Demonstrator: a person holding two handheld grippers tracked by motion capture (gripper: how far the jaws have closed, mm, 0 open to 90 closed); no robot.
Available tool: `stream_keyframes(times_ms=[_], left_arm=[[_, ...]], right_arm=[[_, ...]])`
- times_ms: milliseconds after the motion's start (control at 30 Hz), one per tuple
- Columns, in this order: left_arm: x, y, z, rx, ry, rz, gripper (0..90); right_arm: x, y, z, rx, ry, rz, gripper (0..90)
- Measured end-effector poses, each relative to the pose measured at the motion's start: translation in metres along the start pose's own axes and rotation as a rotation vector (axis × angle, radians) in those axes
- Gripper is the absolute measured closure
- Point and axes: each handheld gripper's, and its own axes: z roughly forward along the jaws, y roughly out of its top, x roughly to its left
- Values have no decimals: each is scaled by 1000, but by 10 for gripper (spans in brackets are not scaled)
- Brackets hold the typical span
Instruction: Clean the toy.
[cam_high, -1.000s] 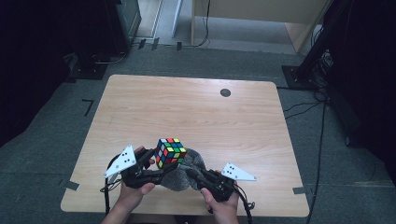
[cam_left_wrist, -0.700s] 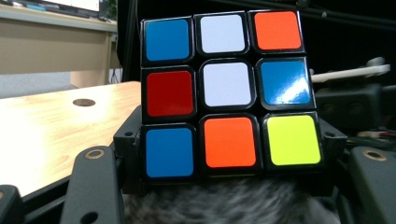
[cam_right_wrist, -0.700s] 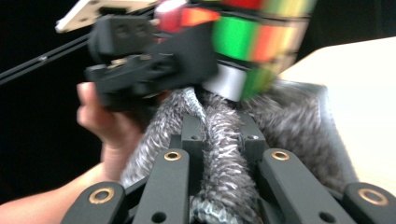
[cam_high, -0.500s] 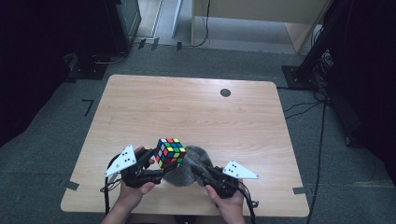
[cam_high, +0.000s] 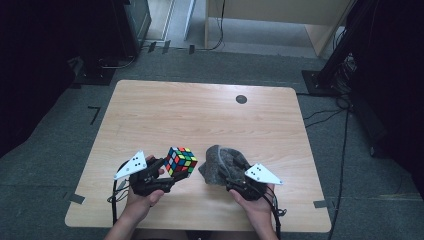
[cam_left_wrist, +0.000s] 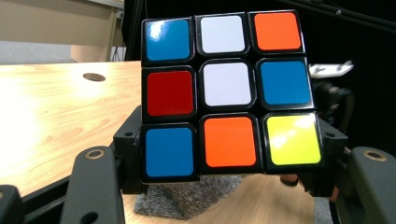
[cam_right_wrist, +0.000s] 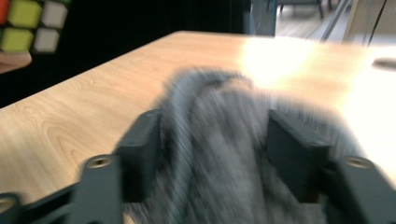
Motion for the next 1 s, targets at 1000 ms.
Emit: stream_keyframes(times_ms=[1000], left_arm=[[-15, -3, 28, 148, -118, -103, 339]], right_arm=[[69, 4, 3, -217, 102, -538, 229]])
